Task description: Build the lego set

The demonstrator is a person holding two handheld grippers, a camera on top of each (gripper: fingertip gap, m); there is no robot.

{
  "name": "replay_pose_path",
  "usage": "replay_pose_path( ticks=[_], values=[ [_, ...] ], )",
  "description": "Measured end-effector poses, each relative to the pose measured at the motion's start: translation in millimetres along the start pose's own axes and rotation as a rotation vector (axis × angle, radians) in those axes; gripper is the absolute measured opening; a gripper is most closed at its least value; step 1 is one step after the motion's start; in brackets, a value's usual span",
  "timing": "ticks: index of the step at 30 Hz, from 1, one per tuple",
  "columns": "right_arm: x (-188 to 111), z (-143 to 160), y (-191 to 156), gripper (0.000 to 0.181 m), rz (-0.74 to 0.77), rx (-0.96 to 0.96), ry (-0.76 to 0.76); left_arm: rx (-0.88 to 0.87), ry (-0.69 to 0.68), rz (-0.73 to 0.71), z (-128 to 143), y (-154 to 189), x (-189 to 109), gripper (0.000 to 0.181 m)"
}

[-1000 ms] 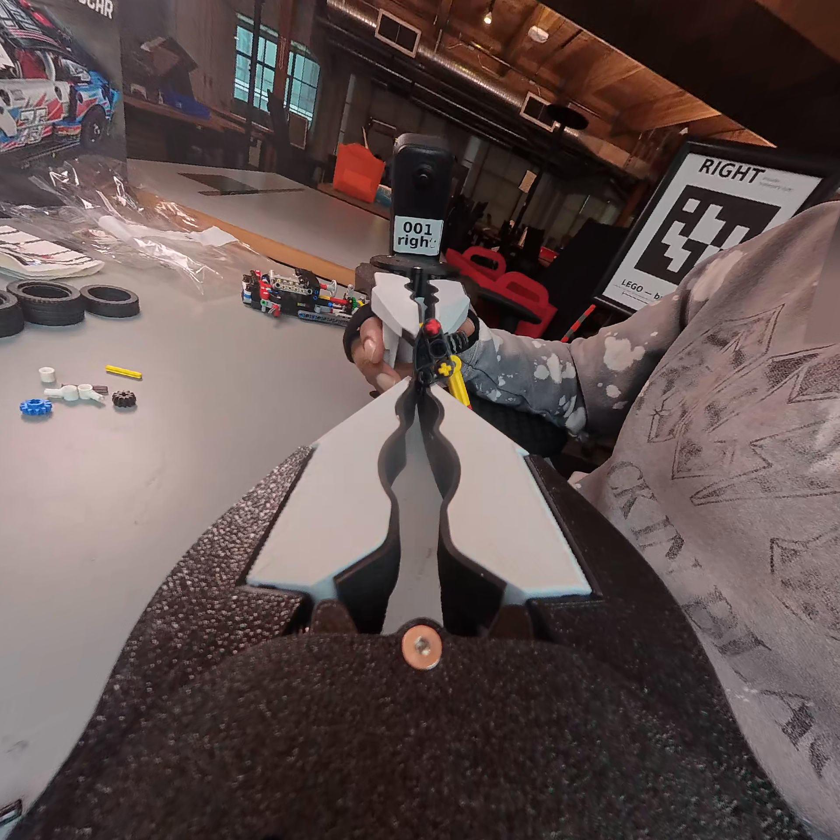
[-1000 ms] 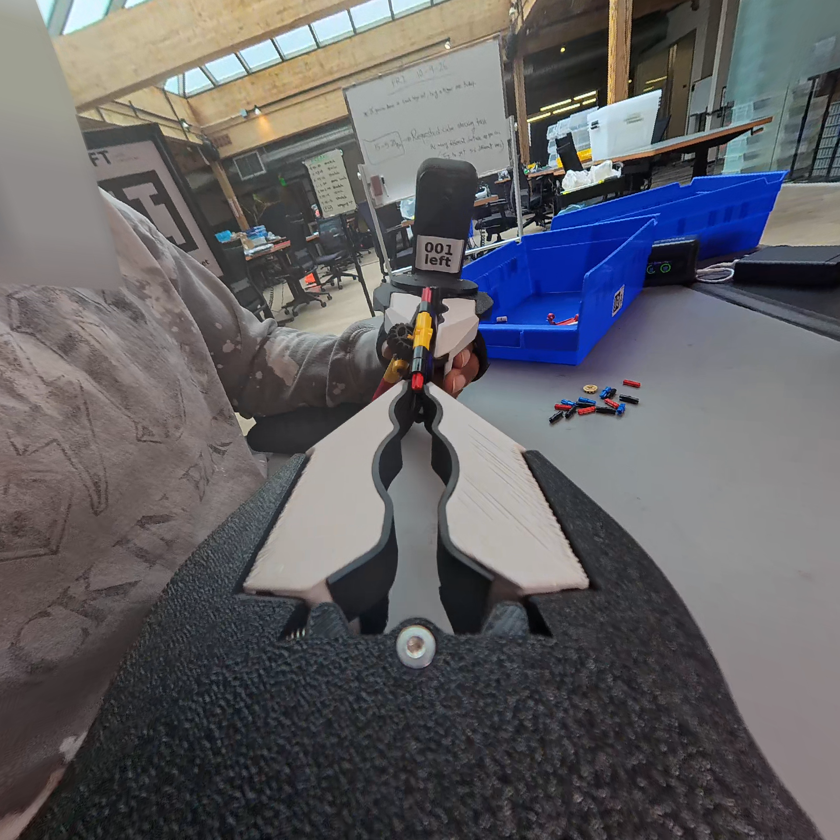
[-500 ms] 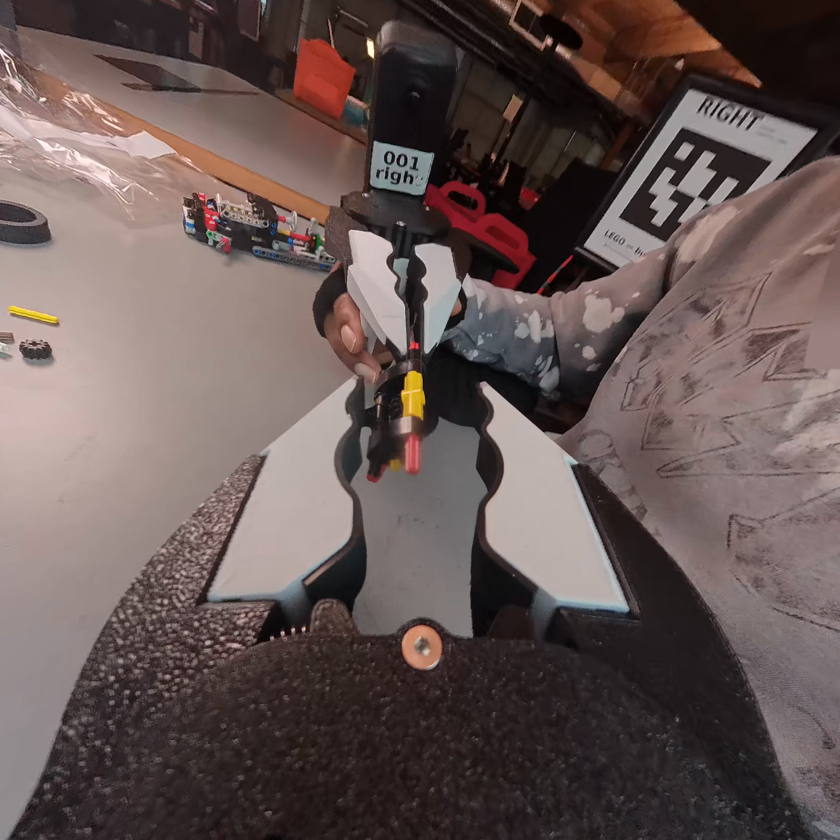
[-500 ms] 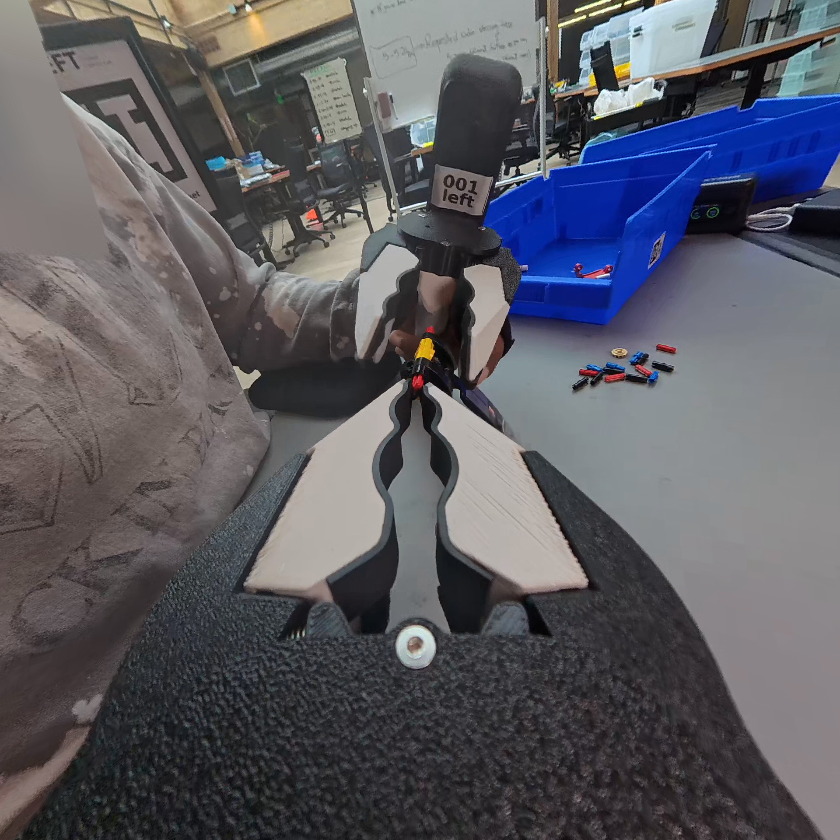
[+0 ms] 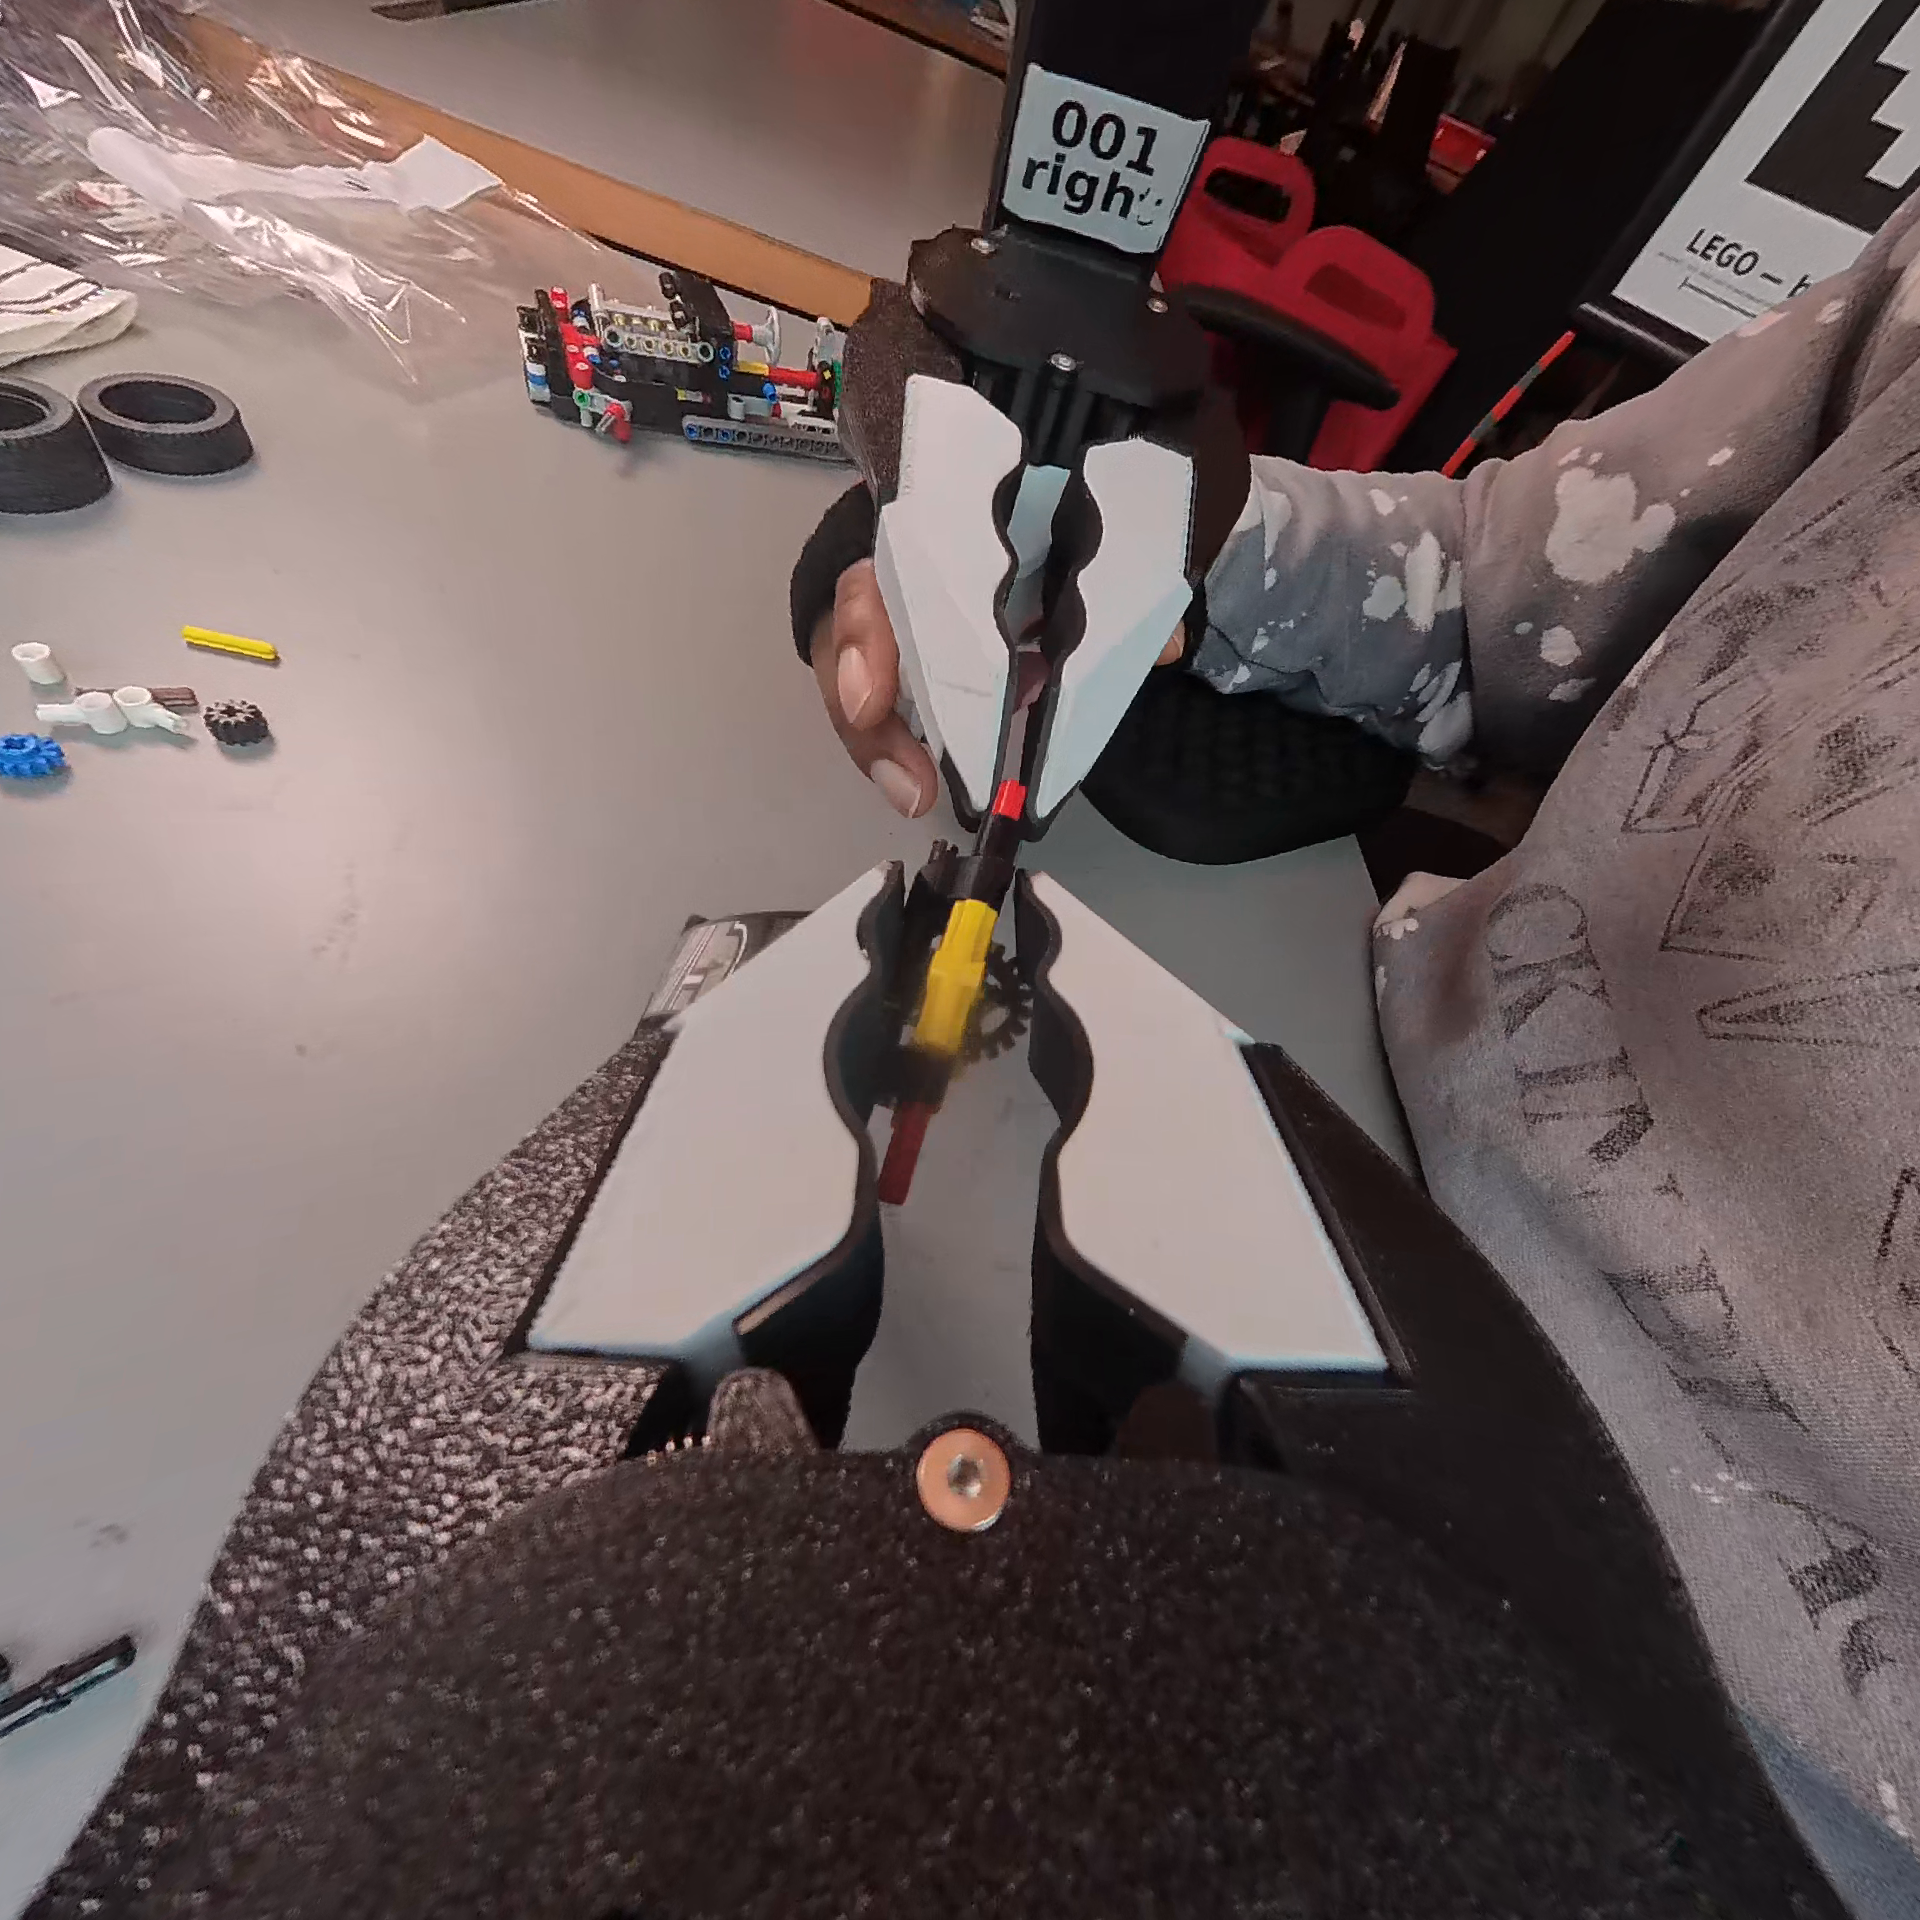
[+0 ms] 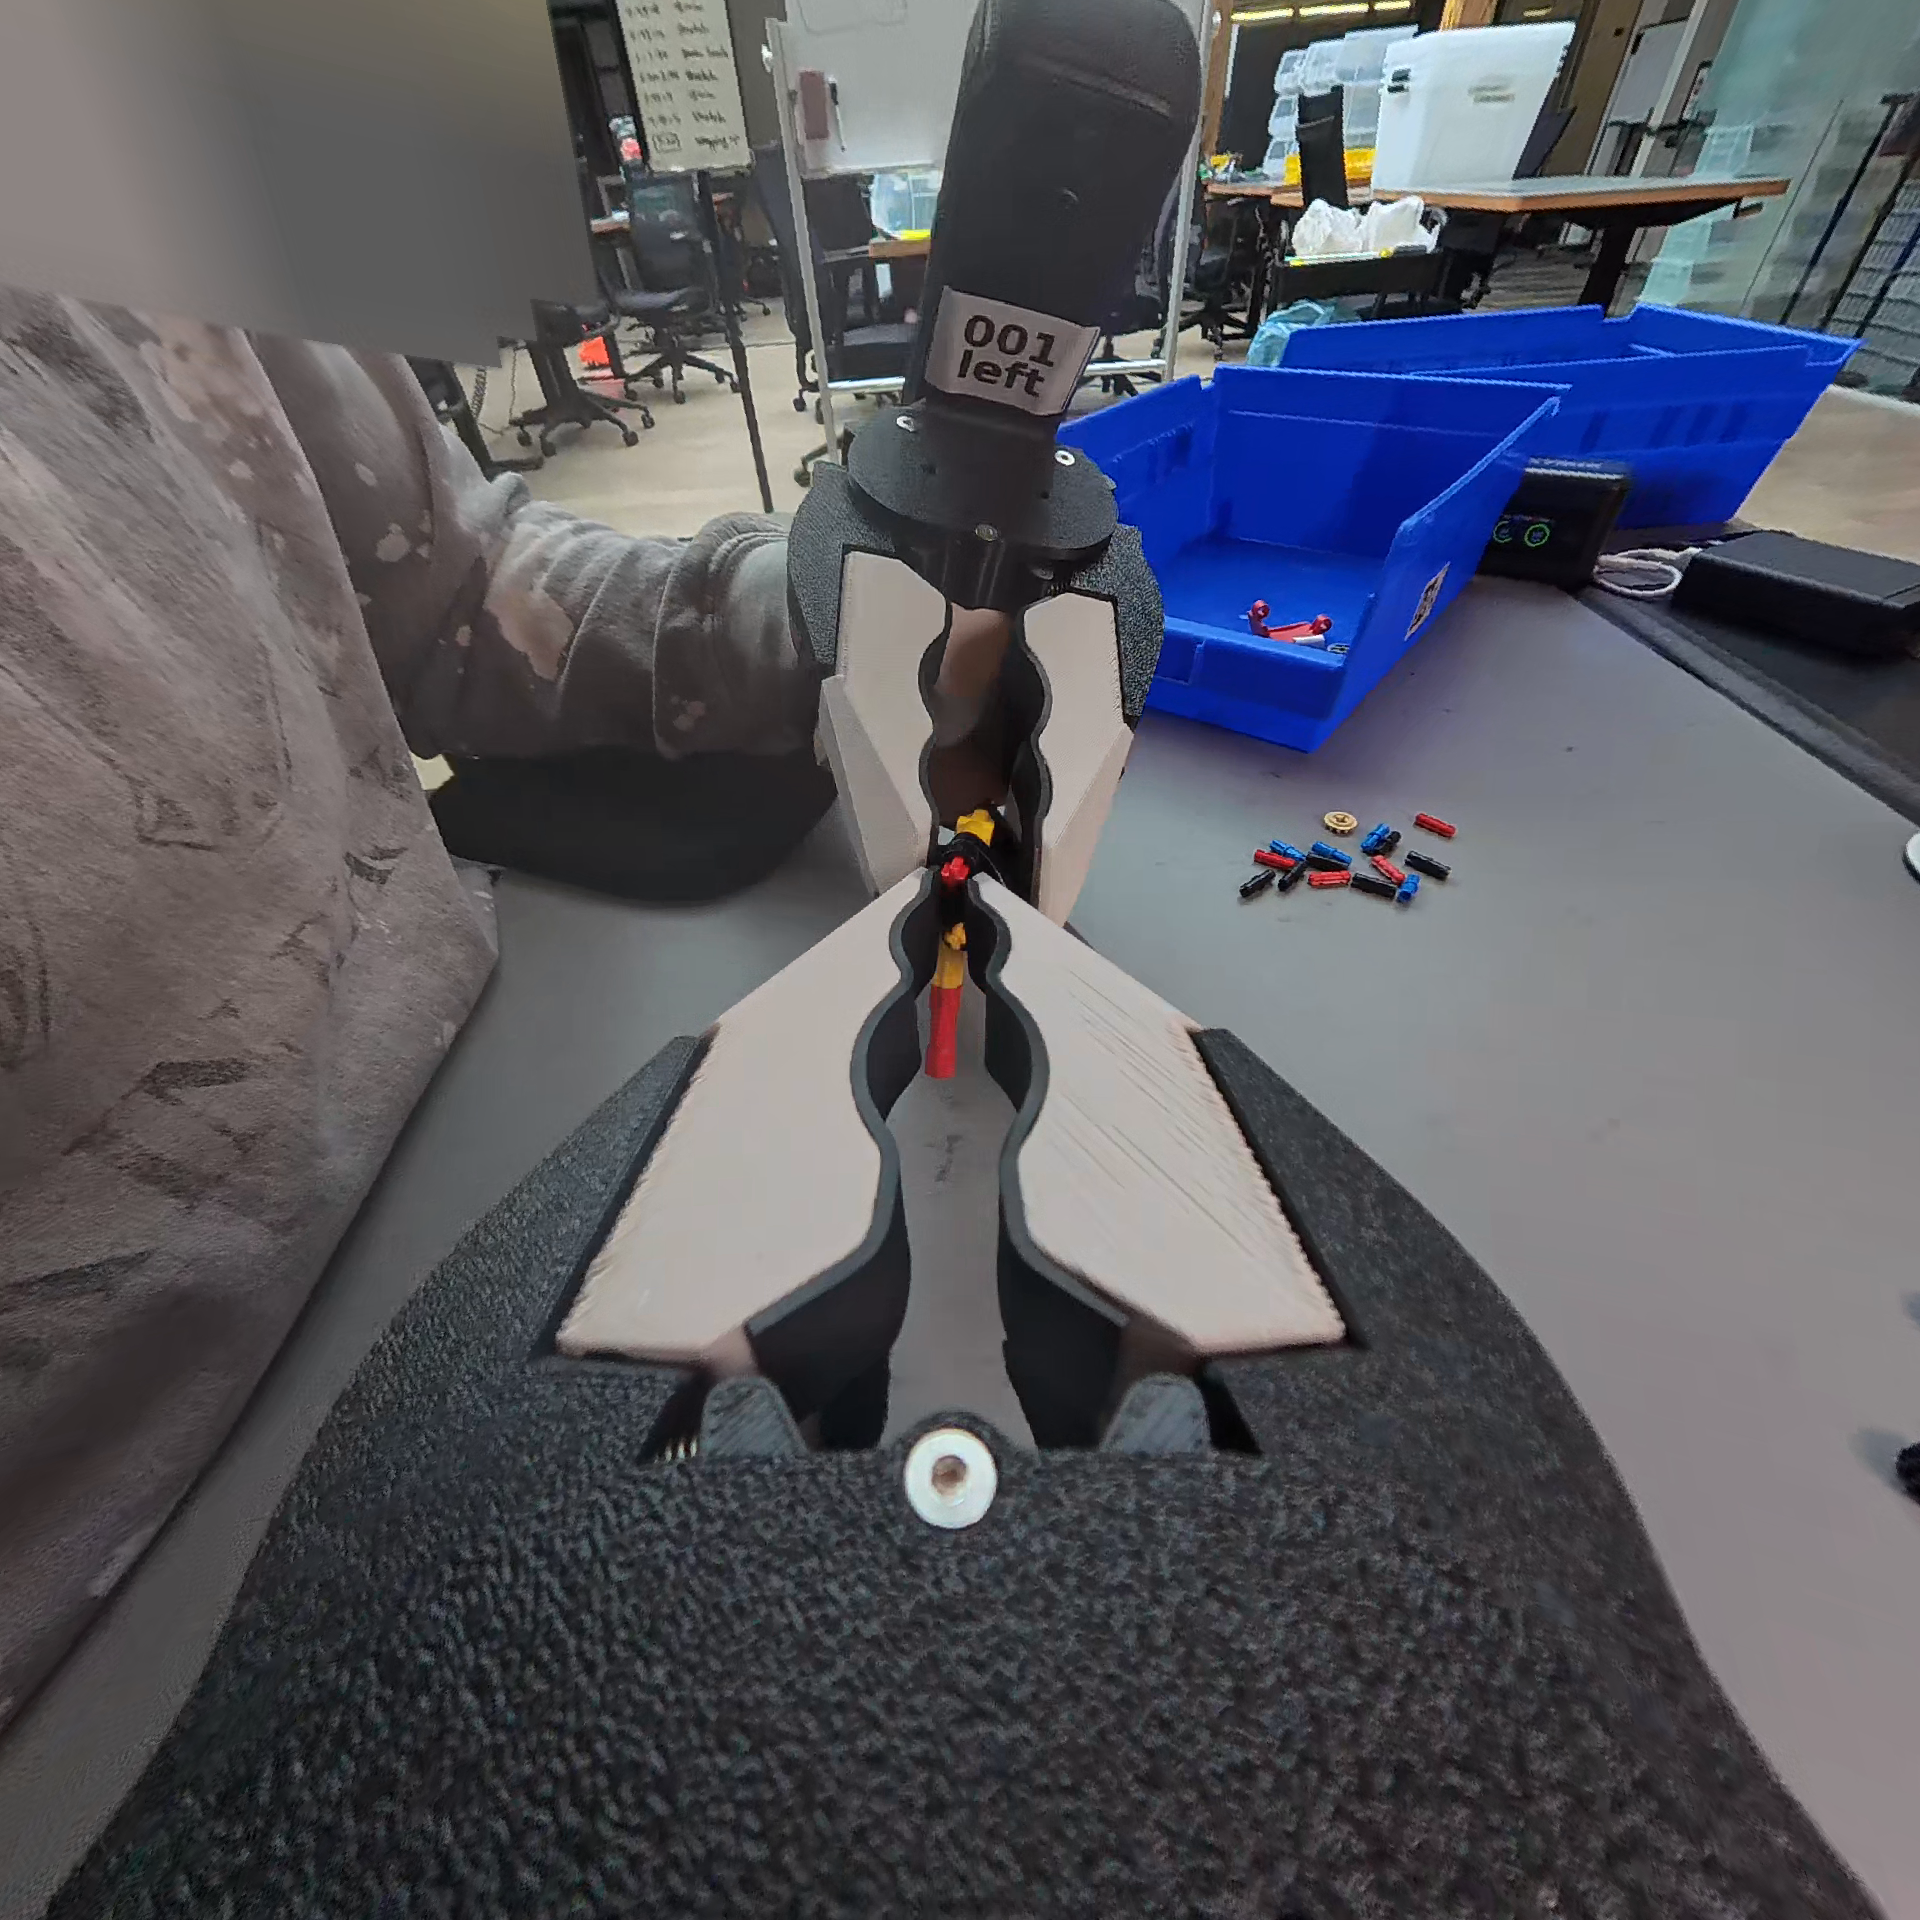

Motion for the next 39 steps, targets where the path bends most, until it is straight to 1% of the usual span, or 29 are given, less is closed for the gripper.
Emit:
replay_pose_path(
  ticks=[4, 6, 8, 11, 16, 17, 20, 23, 26, 28, 30, 31, 32, 34, 39],
  values=[
    [0.4, 2.5, 2.6, 0.0, 0.03, -0.06, -0.028, 0.048, 0.041, -0.029, -6.3, -5.1, -6.5, 0.02],
    [-0.1, 4.5, 2.1, 0.0, 0.024, -0.058, -0.037, 0.126, 0.038, -0.05, -6.8, -5.0, -7.4, 0.02],
    [-0.2, 8.2, 1.8, 0.0, 0.02, -0.063, -0.056, 0.214, 0.009, -0.068, -3.3, -3.1, -6.6, 0.013],
    [0.7, 15.7, 0.4, 0.0, 0.02, -0.106, -0.103, 0.277, -0.014, -0.067, -0.9, 1.3, -7.3, 0.005],
    [3.3, 21.4, -4.2, 0.0, 0.01, -0.166, -0.14, 0.337, -0.063, -0.064, 7.5, 3.7, -8.5, 0.005],
    [3.7, 22.0, -5.2, 0.0, 0.007, -0.168, -0.141, 0.342, -0.068, -0.06, 8.8, 4.6, -8.6, 0.006],
    [4.0, 21.7, -5.8, 0.0, 0.008, -0.179, -0.144, 0.323, -0.101, -0.045, 16.2, 5.7, -7.3, 0.021],
    [3.8, 20.9, -8.1, 0.0, 0.0, -0.187, -0.141, 0.322, -0.132, -0.057, 22.8, 1.9, -7.1, 0.016],
    [4.3, 21.7, -8.6, 0.0, 0.002, -0.2, -0.146, 0.297, -0.141, -0.049, 24.2, 2.0, -7.4, 0.014],
    [4.6, 20.1, -5.9, 0.0, 0.025, -0.209, -0.139, 0.3, -0.129, -0.07, 21.8, -1.1, -7.6, 0.013],
    [4.8, 18.0, -4.7, 0.016, 0.032, -0.195, -0.136, 0.297, -0.104, -0.069, 18.7, -0.9, -7.4, 0.013],
    [5.1, 17.5, -5.1, 0.019, 0.03, -0.189, -0.136, 0.294, -0.092, -0.064, 17.5, -0.2, -6.9, 0.013],
    [5.9, 16.4, -5.0, 0.018, 0.035, -0.192, -0.127, 0.294, -0.089, -0.061, 17.4, 0.4, -6.3, 0.013],
    [7.8, 17.5, -6.5, 0.007, 0.031, -0.196, -0.129, 0.305, -0.085, -0.062, 17.2, 1.2, -4.9, 0.013],
    [8.4, 19.9, -7.0, 0.005, 0.029, -0.186, -0.141, 0.296, -0.072, -0.054, 17.6, 2.3, -3.3, 0.013]
  ],
)
Point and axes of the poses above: each gripper's, where its closed fingertips meet, x out along the fingers, z out of its underside, y = z × x across the jaws, the point moved 1 cm from there along -x, back along the fingers, and after that the axes turned 9 degrees about y, right-handed, at the moved point
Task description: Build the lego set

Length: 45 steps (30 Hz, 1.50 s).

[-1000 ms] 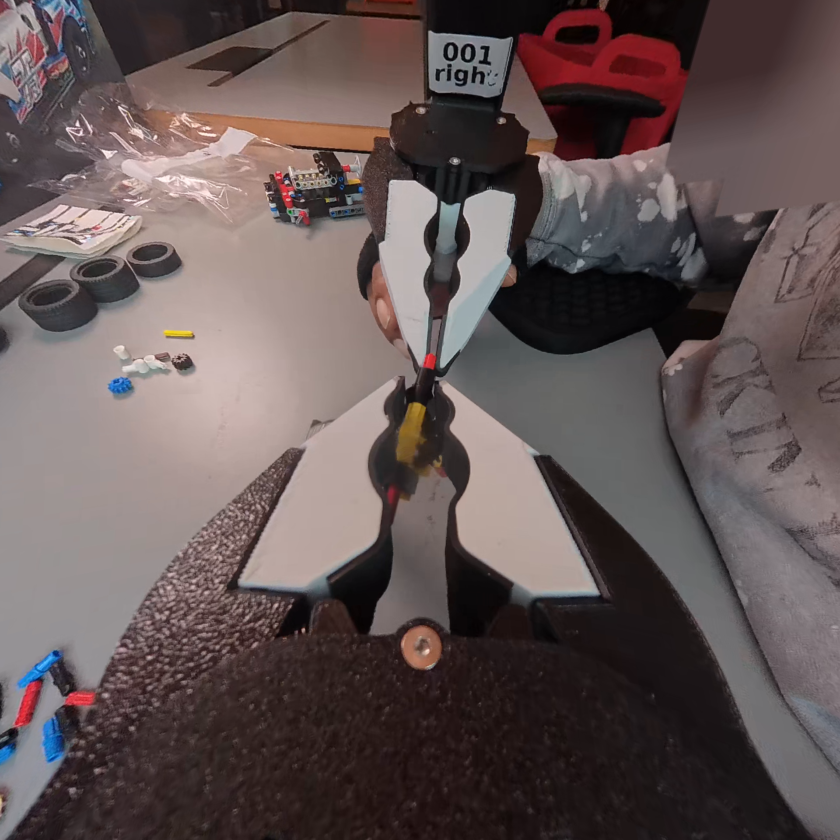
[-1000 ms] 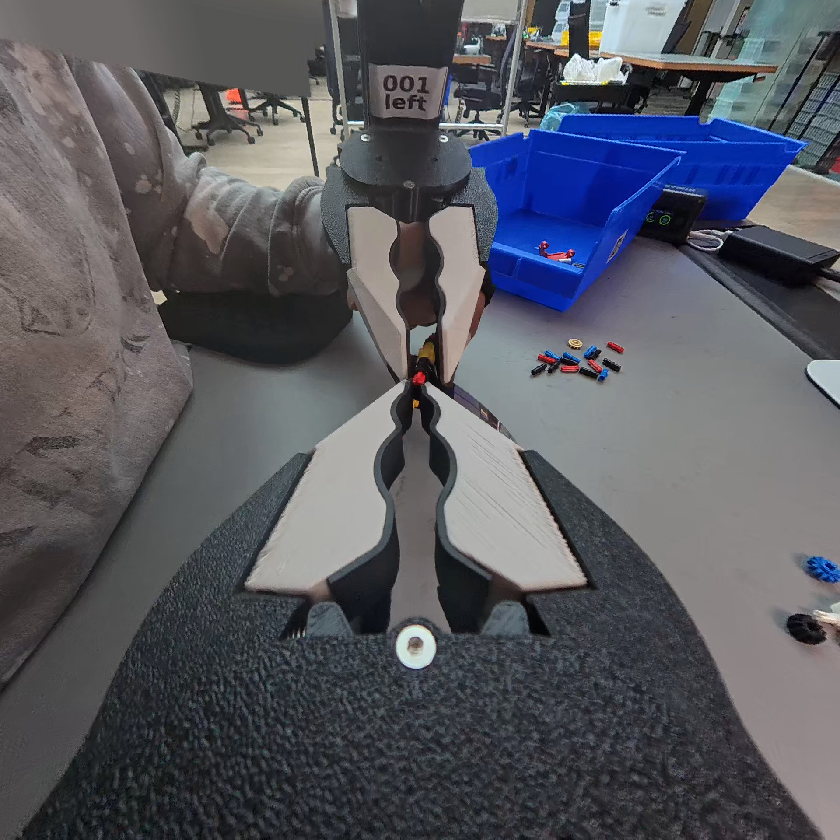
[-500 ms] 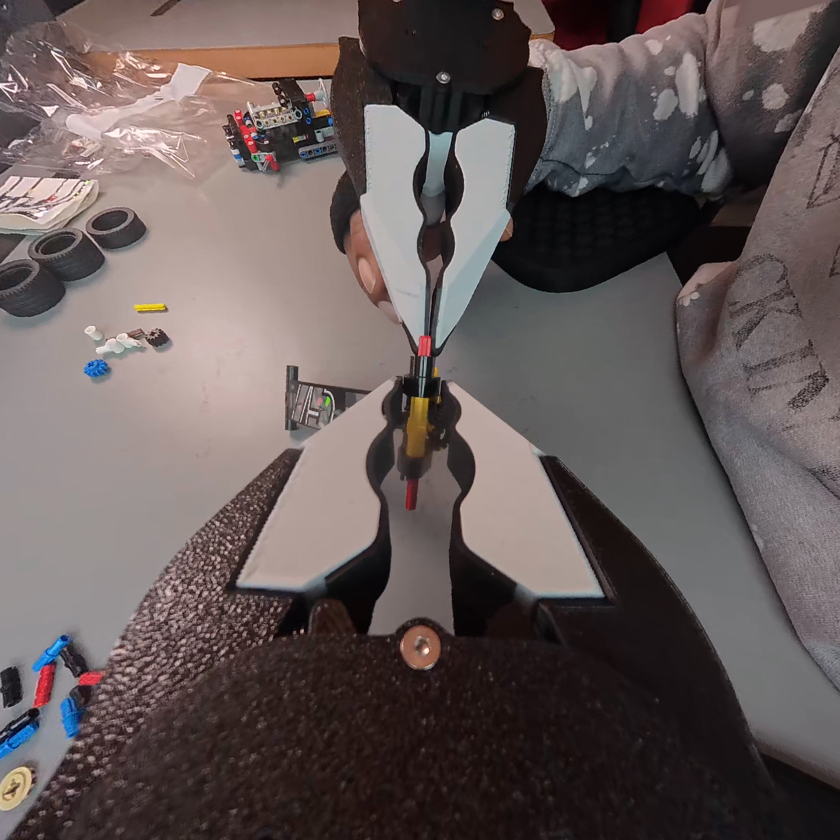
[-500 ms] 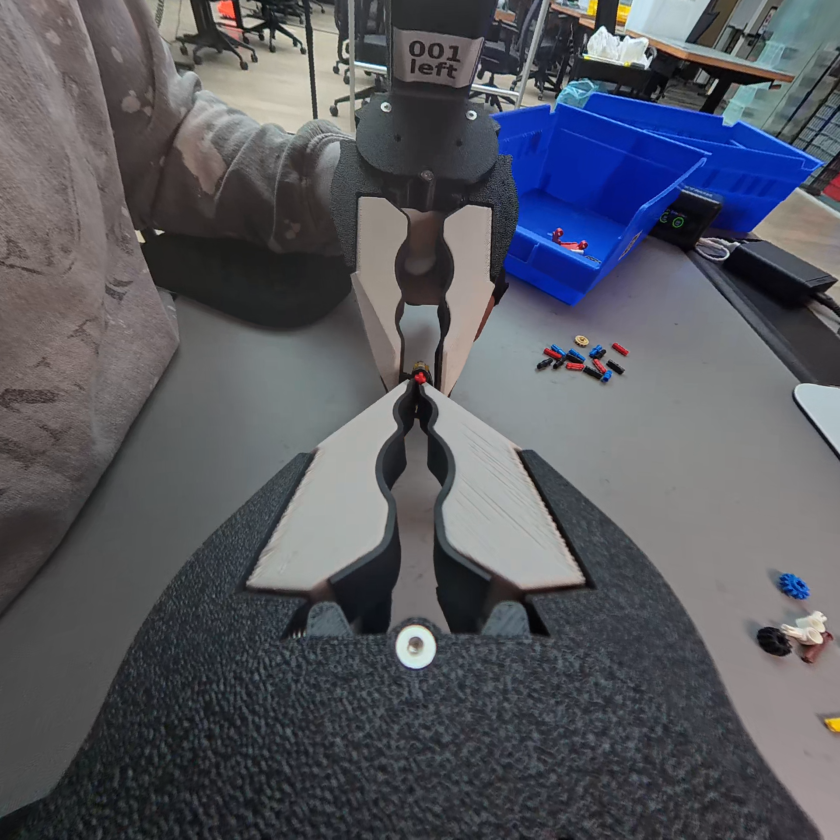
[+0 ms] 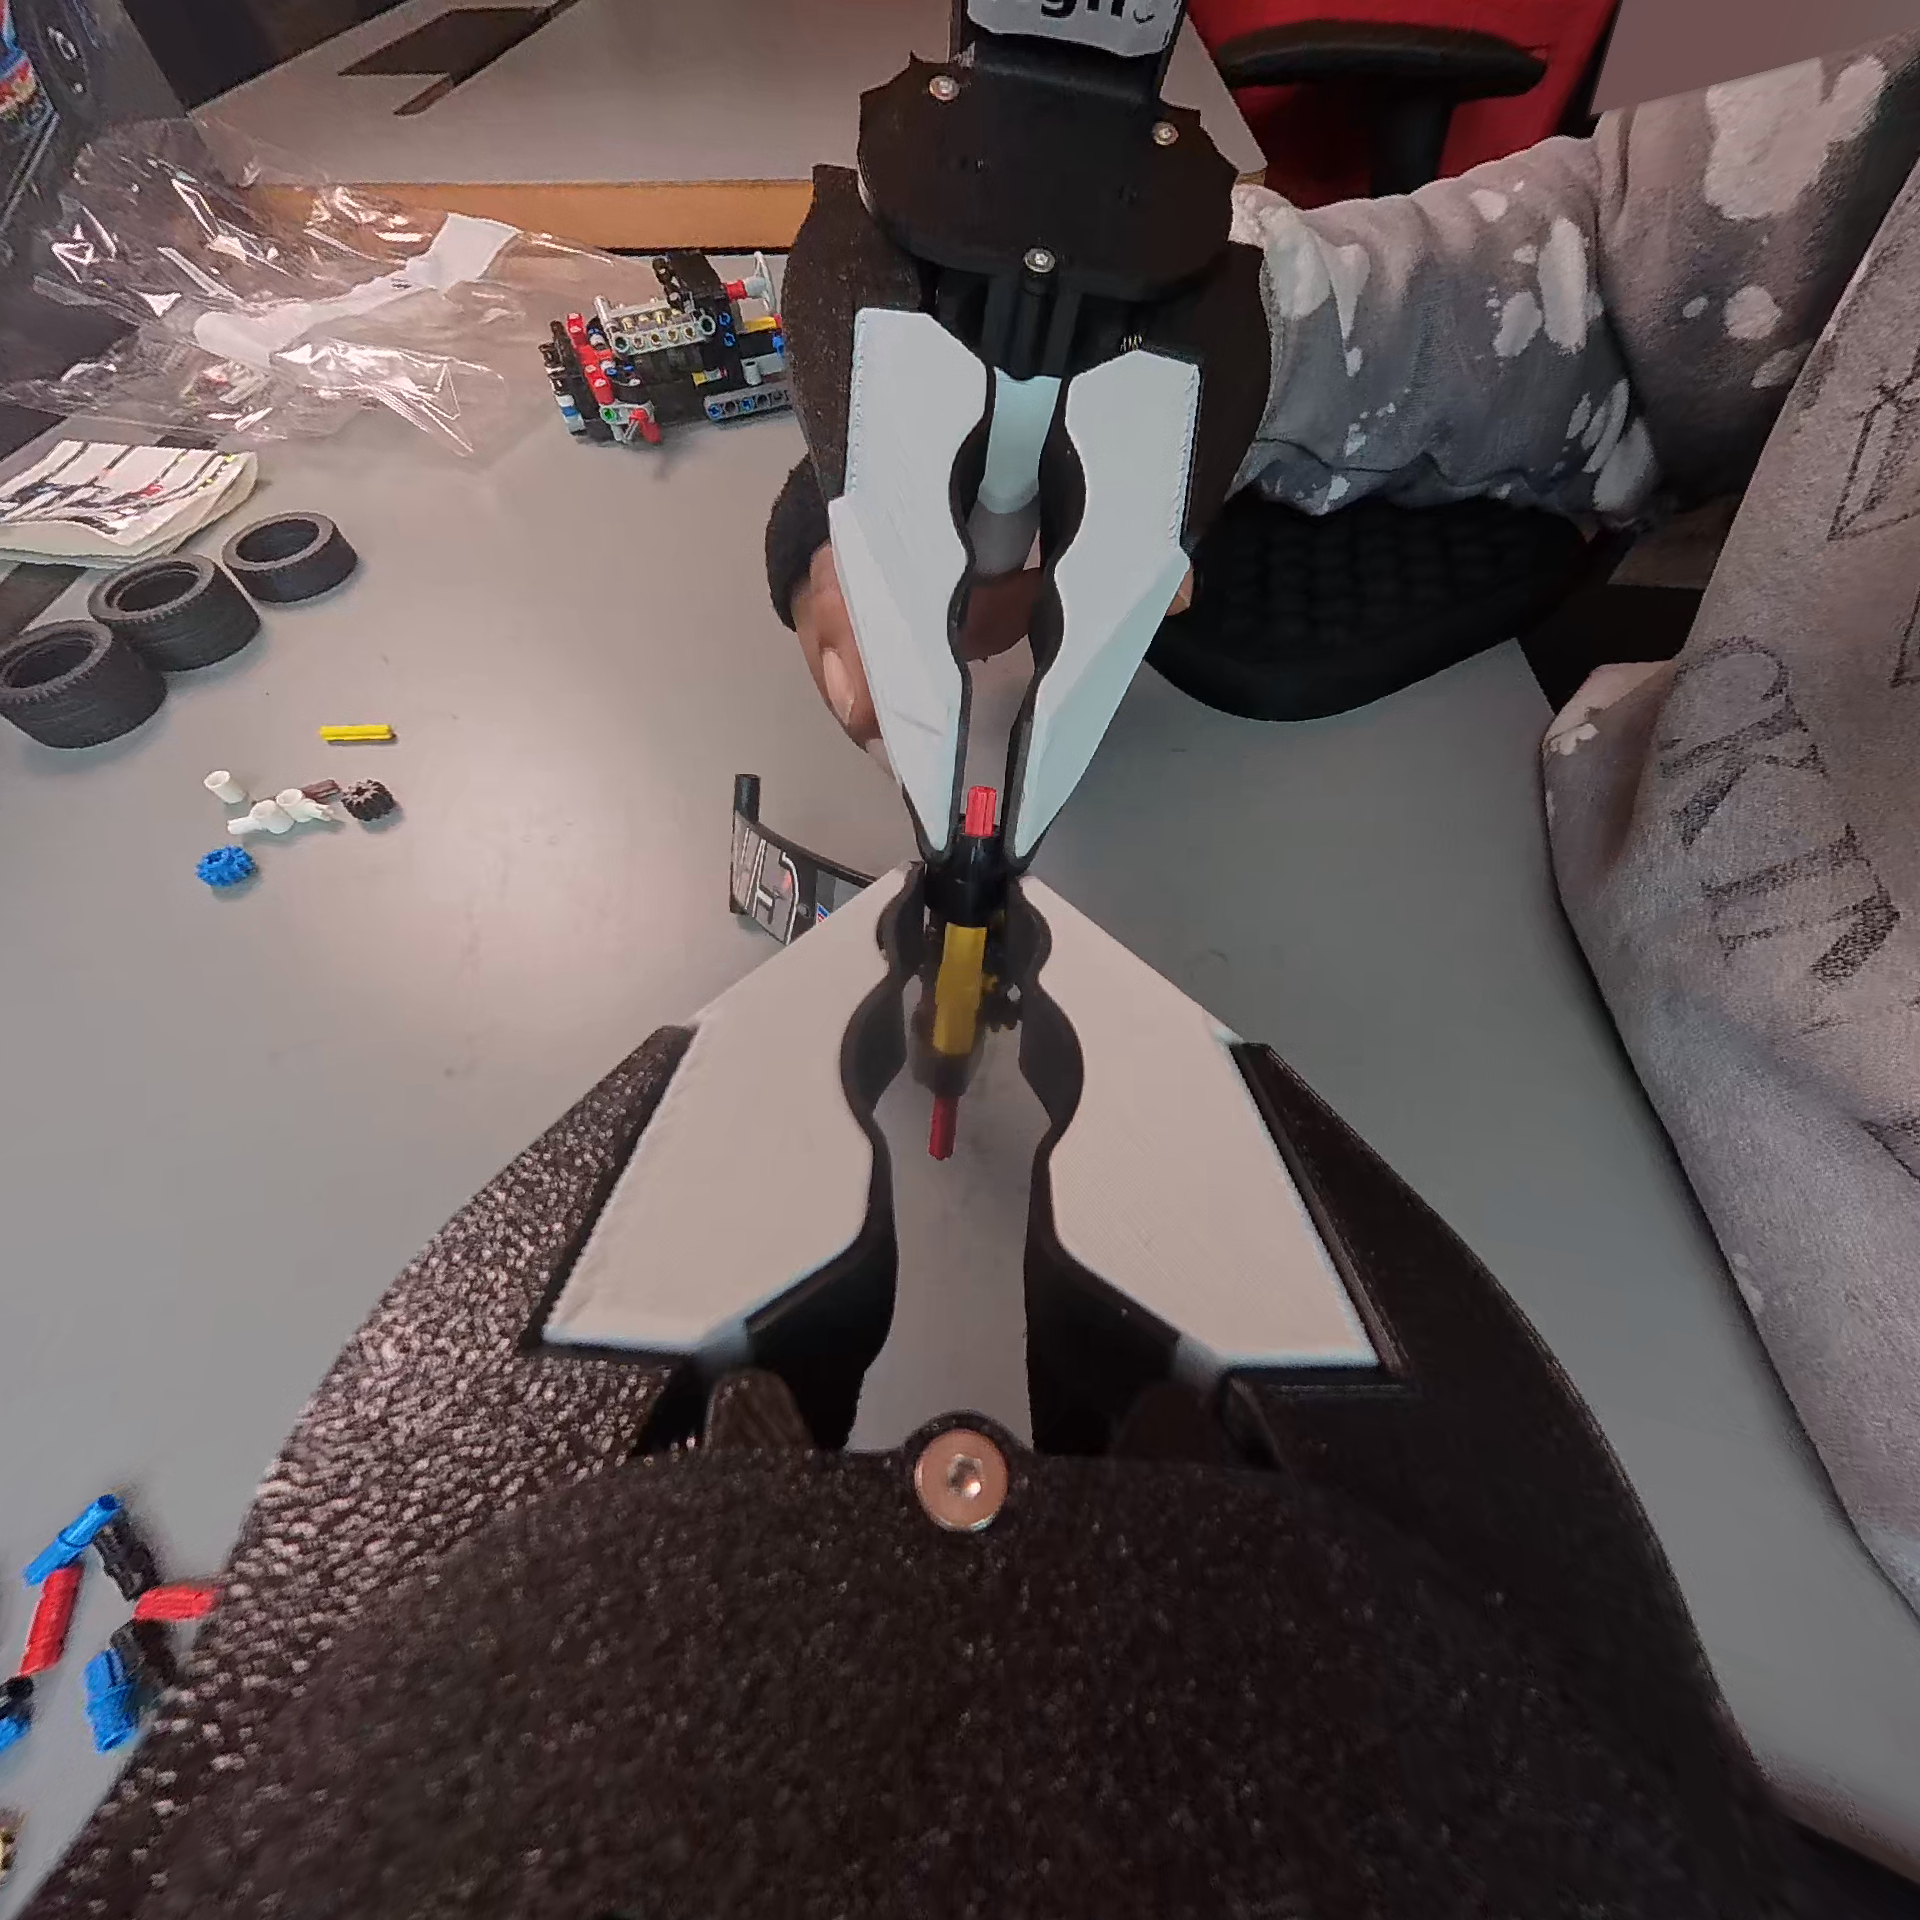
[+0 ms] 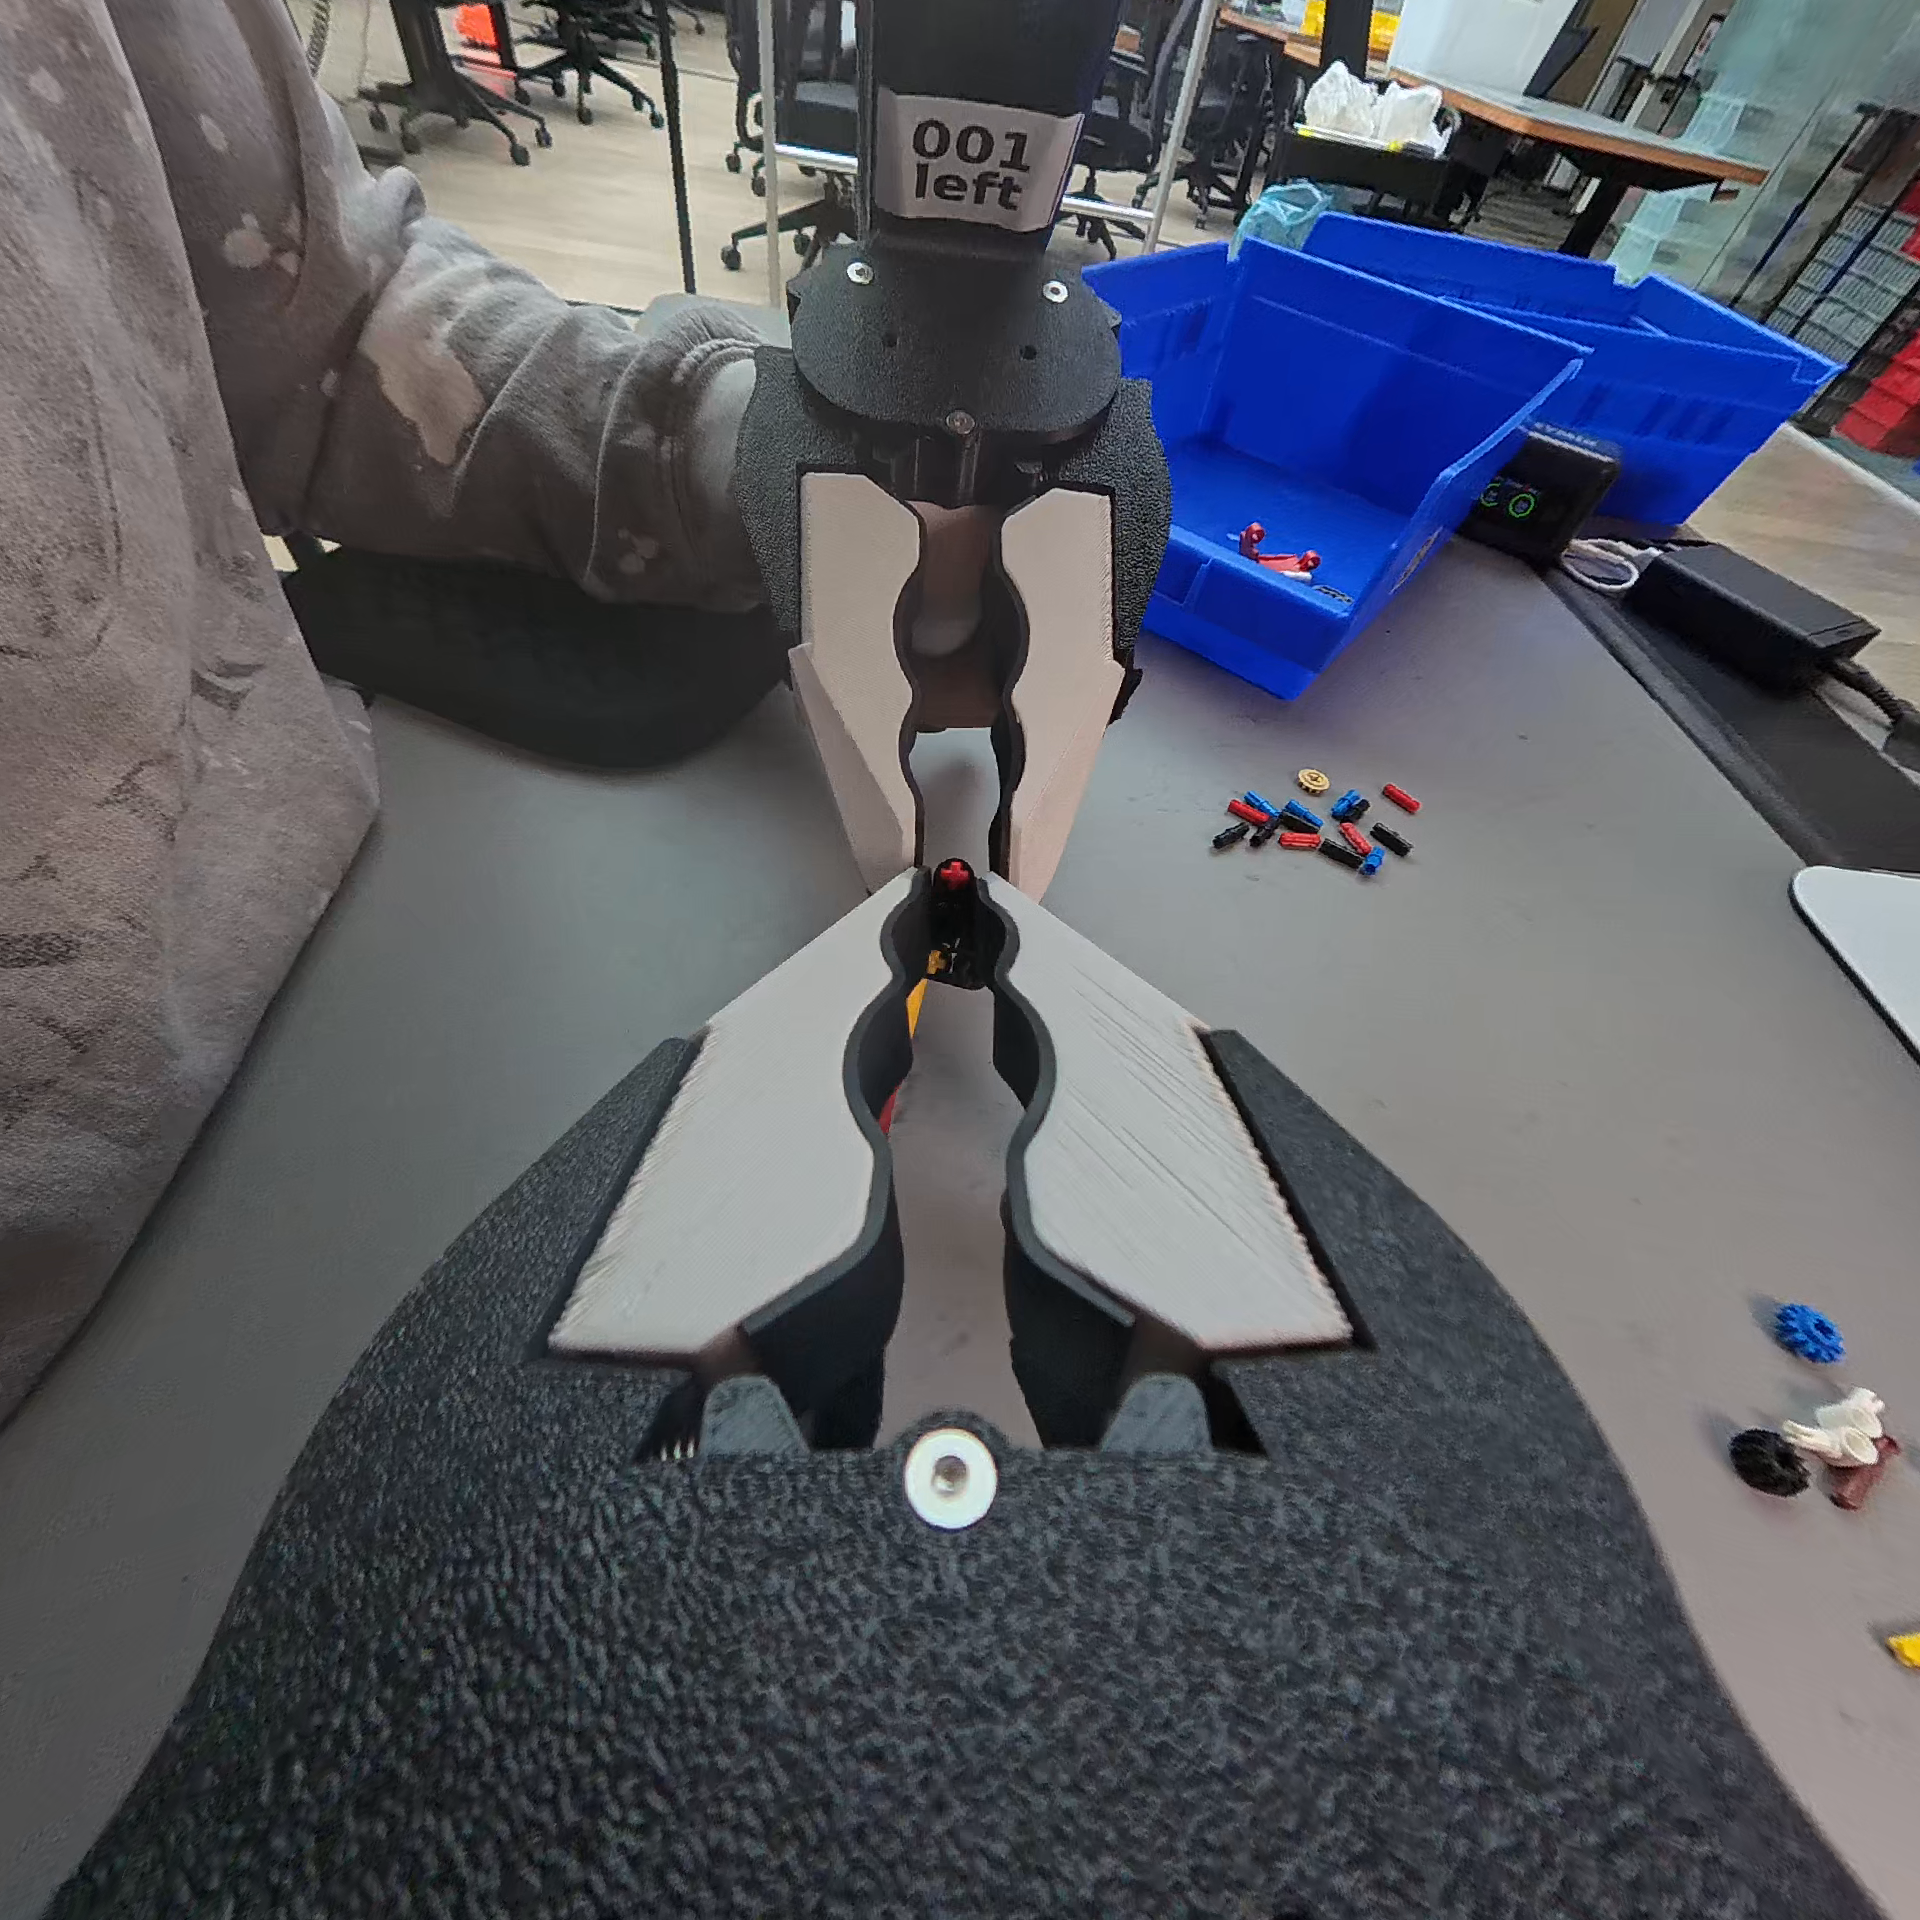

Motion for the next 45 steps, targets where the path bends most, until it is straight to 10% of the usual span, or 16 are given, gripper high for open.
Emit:
replay_pose_path(
  ticks=[26, 45],
  values=[
    [-49.9, -49.3, 31.8, 0.003, 0.16, -0.098, 0.162, -0.137, 0.218, -0.062, -24.9, -31.6, -35.5, 0.011],
    [-21.1, 72.9, 73.0, 0.005, 0.291, -0.146, -0.417, -0.245, -0.115, 0.05, 29.1, -6.5, -9.5, 0.016]
  ],
)
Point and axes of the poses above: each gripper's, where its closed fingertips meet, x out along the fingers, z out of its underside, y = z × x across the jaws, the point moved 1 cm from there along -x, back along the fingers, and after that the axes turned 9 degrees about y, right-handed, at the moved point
